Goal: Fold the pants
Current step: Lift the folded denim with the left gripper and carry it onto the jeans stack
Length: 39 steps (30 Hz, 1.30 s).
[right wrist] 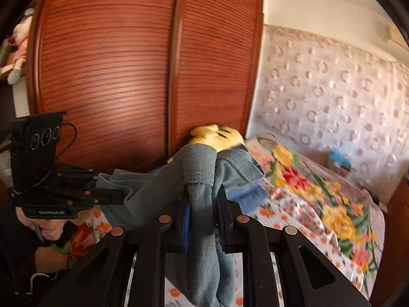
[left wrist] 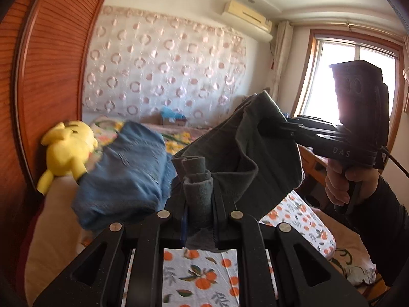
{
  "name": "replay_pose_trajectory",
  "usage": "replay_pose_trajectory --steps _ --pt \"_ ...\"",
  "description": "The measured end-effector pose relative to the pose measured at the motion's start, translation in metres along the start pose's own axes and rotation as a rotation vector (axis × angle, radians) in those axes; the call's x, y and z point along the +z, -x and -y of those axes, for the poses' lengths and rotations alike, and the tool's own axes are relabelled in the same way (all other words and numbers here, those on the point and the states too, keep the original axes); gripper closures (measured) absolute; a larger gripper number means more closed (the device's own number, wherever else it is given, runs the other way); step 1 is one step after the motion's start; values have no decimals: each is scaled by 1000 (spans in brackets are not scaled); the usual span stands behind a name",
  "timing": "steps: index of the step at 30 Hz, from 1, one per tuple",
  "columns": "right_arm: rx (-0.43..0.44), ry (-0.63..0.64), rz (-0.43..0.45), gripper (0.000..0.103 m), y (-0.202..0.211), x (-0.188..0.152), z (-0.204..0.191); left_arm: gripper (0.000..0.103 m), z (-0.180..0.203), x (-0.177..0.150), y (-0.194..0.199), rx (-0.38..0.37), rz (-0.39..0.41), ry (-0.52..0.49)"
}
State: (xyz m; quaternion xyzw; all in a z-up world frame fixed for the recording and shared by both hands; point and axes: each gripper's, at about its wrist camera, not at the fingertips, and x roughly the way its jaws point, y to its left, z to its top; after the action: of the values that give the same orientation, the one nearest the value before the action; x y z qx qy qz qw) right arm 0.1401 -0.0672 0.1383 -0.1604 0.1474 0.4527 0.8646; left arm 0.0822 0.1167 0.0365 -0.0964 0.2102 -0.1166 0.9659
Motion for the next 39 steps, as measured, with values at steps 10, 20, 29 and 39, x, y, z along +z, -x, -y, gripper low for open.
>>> replay_pose_trajectory --steps 10,20,29,39 --pt "134 66 28 86 -3 18 28 88 -18 26 33 43 78 4" --pt "141 46 -189 86 -163 19 126 88 -88 42 -75 151 -77 64" --pt "174 52 -193 85 -264 31 167 87 -122 57 -125 206 -112 95" --pt "78 -126 -140 62 -290 9 183 62 -146 37 -136 279 -175 148"
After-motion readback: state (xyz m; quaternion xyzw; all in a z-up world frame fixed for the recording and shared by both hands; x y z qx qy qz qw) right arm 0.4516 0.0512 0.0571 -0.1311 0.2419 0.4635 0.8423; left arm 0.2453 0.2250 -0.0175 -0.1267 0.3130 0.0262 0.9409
